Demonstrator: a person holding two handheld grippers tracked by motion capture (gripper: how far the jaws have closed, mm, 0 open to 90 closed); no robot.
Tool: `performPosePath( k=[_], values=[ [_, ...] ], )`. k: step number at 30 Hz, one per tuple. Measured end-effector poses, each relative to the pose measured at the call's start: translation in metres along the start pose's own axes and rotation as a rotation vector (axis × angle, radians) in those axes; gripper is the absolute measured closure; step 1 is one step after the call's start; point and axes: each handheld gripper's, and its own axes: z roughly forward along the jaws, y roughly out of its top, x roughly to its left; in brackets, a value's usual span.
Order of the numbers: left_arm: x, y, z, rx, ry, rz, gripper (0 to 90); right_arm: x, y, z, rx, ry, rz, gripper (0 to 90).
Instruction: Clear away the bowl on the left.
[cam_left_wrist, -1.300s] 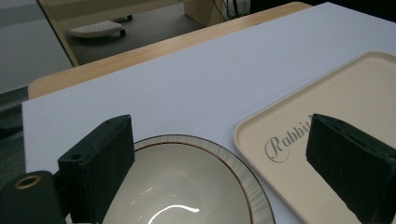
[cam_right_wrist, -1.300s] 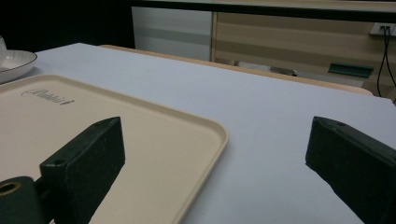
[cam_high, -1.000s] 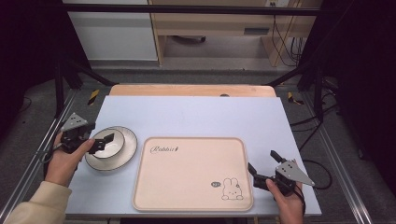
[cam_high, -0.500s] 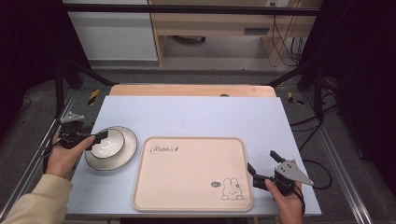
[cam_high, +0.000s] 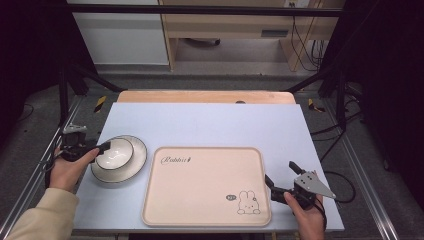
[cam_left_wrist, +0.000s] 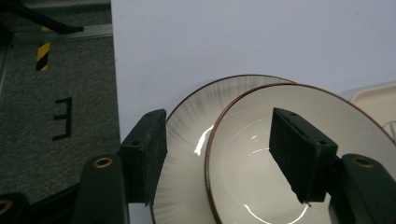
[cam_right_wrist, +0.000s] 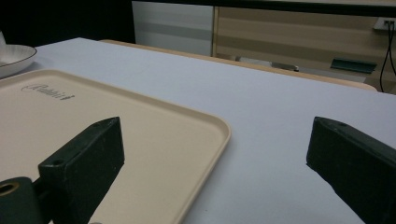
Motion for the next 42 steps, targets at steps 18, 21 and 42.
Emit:
performPosePath(
  k=[18,21,42],
  values=[
    [0.006,-0.013,0.014,0.082,-0.01,-0.092,57.2,-0.001,0.0,0.0,0.004,0.002,0.005,4.2],
    [0.006,-0.014,0.016,0.097,-0.017,-0.109,59.6,0.0,0.0,0.0,0.009,0.006,0.004,4.1],
    [0.009,-0.019,0.022,0.15,-0.066,-0.164,76.7,-0.001,-0.001,0.0,0.012,0.009,0.009,4.1]
  ],
)
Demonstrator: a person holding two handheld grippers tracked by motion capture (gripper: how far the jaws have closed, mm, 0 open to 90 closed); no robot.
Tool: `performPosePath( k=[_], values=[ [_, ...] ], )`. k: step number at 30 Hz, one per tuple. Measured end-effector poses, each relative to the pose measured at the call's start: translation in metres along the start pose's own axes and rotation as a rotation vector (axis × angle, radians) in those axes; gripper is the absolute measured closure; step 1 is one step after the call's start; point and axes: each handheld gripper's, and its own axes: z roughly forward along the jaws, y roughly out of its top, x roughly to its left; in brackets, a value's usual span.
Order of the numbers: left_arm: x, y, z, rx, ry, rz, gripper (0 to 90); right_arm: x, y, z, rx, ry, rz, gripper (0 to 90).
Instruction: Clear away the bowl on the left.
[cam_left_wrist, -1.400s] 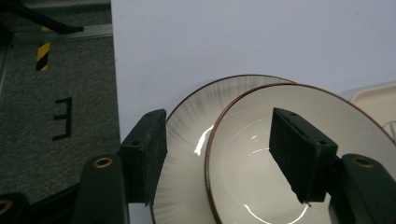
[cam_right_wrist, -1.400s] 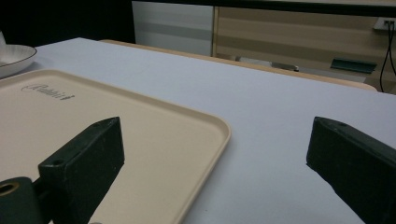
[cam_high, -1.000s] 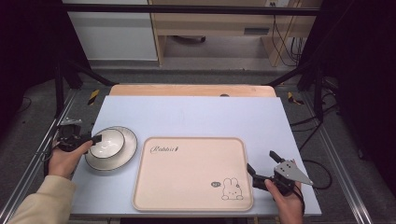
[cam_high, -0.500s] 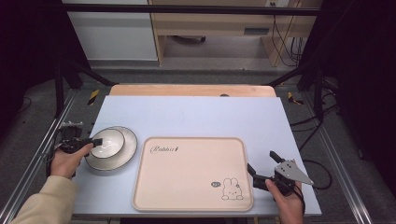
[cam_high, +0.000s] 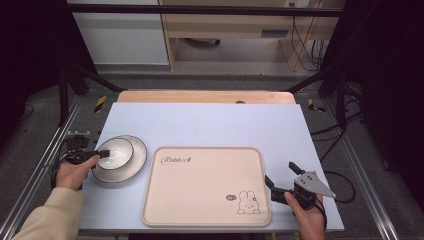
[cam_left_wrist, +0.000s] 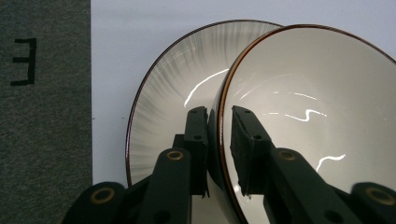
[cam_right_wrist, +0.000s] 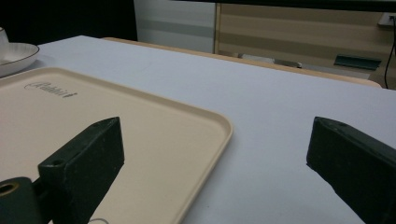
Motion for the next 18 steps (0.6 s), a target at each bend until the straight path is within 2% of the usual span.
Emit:
performPosePath(
  k=[4,8,12,16,18],
  values=[
    [0.0025,-0.0009,-0.0001,-0.006,-0.007,-0.011,82.1,0.0,-0.0001,0.0002,0.001,0.001,-0.002,4.1],
    [0.0034,-0.0027,-0.0013,-0.015,-0.02,-0.028,82.7,0.0001,-0.0001,0.0002,0.003,0.001,0.0,4.1],
    [0.0036,-0.0045,-0.0034,-0.03,-0.04,-0.065,82.4,0.0,0.0,0.0003,0.002,0.003,-0.003,4.1],
    [0.0011,-0.0049,-0.0059,-0.052,-0.024,-0.064,82.2,0.0,0.0,0.0003,0.003,0.004,-0.004,4.1],
    [-0.001,-0.0046,-0.0071,-0.061,-0.032,-0.065,82.2,0.0,-0.0001,0.0005,0.004,0.005,-0.005,4.1]
  ],
)
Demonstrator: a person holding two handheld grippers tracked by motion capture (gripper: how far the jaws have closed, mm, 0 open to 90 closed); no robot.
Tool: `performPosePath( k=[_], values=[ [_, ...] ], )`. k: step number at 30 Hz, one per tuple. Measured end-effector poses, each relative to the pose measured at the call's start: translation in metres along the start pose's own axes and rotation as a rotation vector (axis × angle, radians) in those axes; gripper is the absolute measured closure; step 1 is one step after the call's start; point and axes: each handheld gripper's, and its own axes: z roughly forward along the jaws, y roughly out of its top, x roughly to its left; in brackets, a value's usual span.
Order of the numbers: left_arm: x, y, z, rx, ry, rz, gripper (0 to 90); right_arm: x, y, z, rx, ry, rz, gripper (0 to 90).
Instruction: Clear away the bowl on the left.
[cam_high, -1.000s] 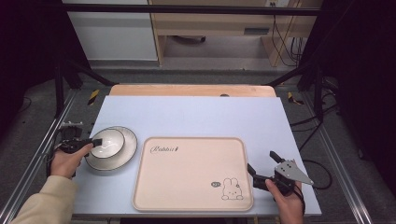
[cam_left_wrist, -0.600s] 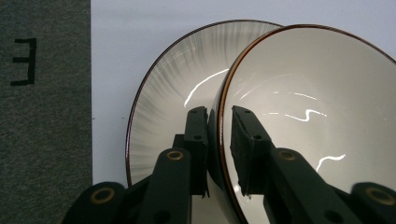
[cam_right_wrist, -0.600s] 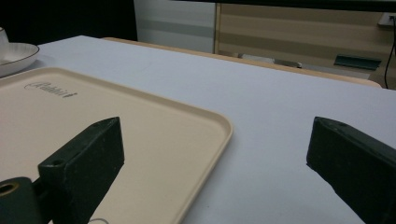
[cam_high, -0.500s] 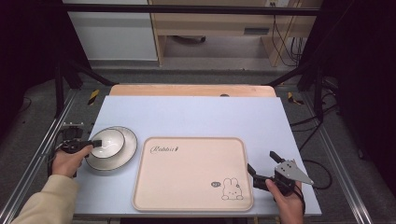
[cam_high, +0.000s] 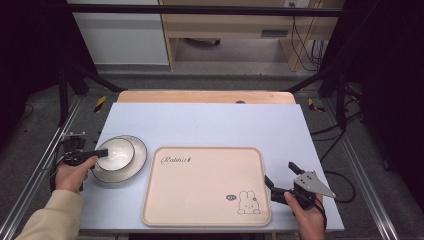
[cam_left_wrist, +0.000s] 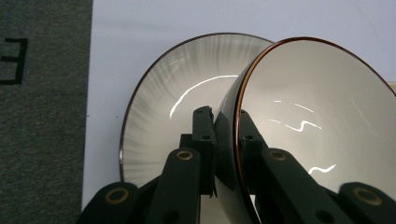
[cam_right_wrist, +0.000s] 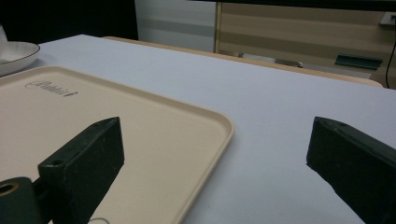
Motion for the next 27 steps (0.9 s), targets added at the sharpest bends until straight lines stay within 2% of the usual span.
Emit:
performPosePath(
  k=[7,12,16,17,27],
  values=[
    [-0.017,0.003,-0.002,-0.016,-0.053,0.026,82.1,0.001,0.0,0.001,-0.007,0.008,-0.002,4.0],
    [-0.032,0.005,0.001,-0.02,-0.098,0.034,82.1,0.003,0.001,0.001,-0.036,0.023,-0.037,4.0],
    [-0.038,0.007,0.002,-0.015,-0.112,0.041,82.1,0.003,0.001,0.001,-0.041,0.027,-0.052,4.0],
    [-0.043,0.008,0.002,-0.016,-0.123,0.049,82.1,0.003,0.001,0.0,-0.048,0.027,-0.064,4.1],
    [-0.064,0.015,0.001,-0.026,-0.16,0.086,82.1,0.002,0.002,-0.001,-0.068,0.039,-0.086,5.0]
  ],
)
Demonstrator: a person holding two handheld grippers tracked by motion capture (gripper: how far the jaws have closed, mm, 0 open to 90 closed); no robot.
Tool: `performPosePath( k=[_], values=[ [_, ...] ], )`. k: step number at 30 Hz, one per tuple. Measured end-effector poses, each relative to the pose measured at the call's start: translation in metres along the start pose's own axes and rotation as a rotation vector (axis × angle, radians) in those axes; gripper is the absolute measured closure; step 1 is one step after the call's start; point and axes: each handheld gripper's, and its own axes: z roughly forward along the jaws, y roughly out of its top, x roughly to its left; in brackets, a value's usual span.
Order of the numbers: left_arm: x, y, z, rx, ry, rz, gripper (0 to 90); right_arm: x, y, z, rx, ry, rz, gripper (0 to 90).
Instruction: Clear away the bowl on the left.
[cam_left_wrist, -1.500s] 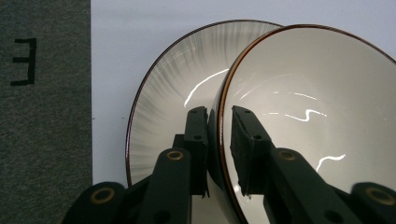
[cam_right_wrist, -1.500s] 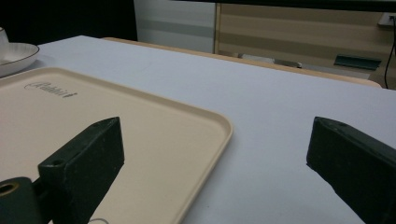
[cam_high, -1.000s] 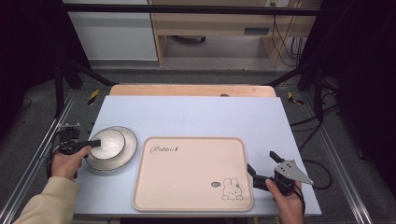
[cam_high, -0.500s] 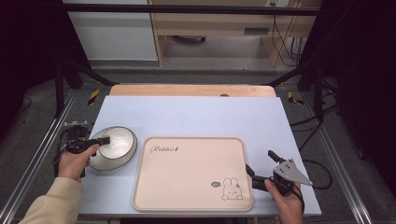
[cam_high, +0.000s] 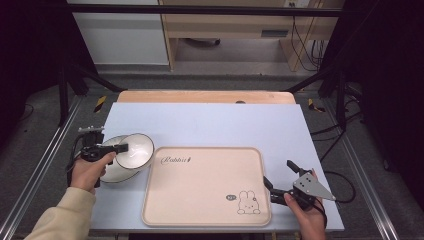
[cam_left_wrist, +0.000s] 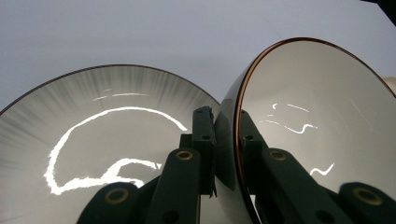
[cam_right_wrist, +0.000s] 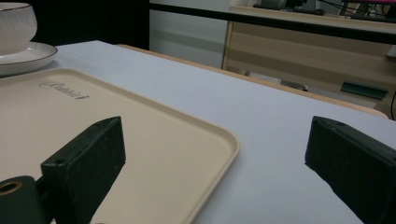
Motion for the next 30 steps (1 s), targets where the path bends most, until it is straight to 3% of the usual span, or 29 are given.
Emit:
performPosePath(
  k=[30],
  values=[
    [-0.053,0.01,0.023,0.022,-0.088,0.088,82.1,-0.007,0.0,-0.008,-0.02,-0.023,0.008,6.2]
  ],
)
